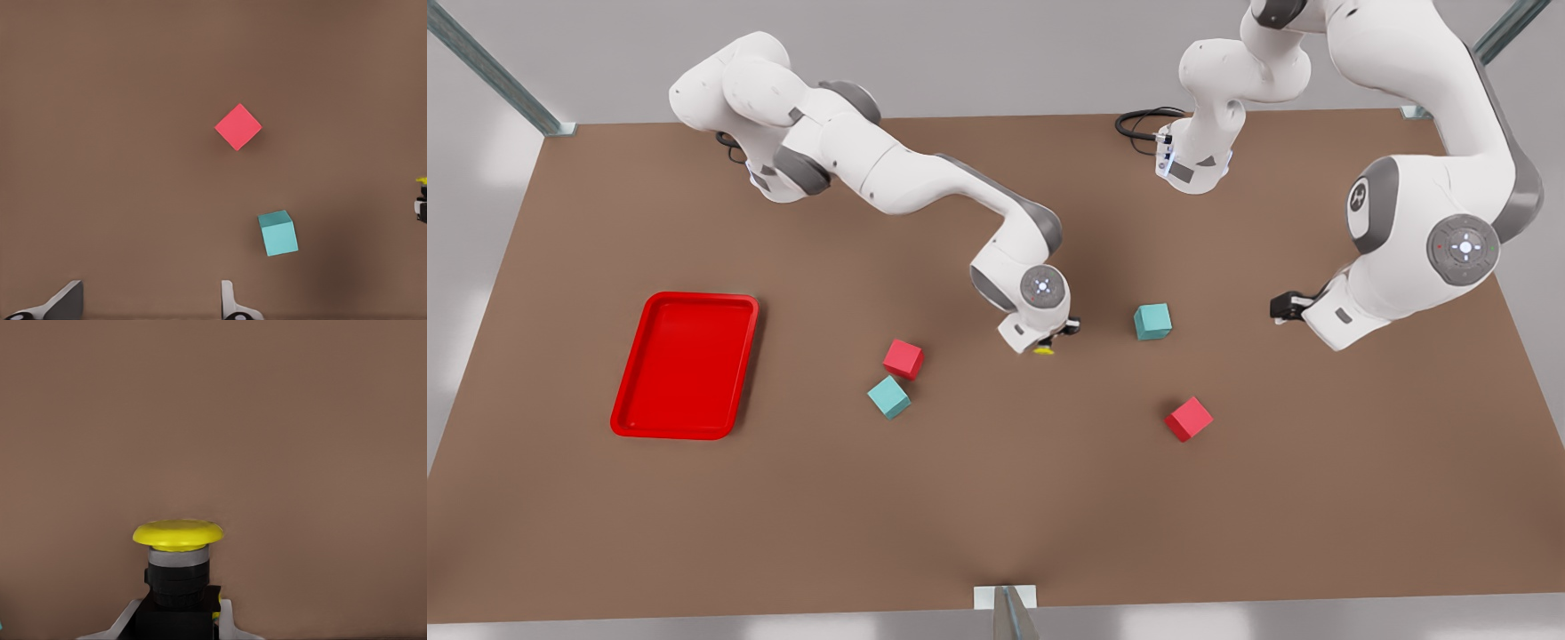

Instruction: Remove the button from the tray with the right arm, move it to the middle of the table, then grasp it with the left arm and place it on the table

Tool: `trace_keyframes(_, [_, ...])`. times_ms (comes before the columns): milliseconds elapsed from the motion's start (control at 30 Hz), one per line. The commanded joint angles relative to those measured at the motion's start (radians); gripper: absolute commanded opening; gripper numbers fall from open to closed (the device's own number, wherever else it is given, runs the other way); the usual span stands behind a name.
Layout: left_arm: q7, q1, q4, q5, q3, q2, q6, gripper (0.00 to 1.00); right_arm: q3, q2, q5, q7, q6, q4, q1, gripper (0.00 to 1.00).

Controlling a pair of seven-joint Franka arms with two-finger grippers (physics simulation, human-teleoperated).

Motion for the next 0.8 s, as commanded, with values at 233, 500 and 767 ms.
trace_keyframes(233, [0.0,0.0,0.0,0.001,0.0,0.012,0.014,1.0,-0.038,0.05,-0.006,0.383,0.11,-0.001,0.061,0.43])
trace_keyframes(500, [0.0,0.0,0.0,0.001,0.0,0.012,0.014,1.0,-0.052,0.062,-0.007,0.371,0.135,-0.001,0.08,0.92])
trace_keyframes(767, [-0.207,-0.149,0.007,-0.029,-0.004,0.134,0.117,1.0,-0.04,-0.342,-0.004,-0.1,-0.256,-0.021,-0.167,1.0])
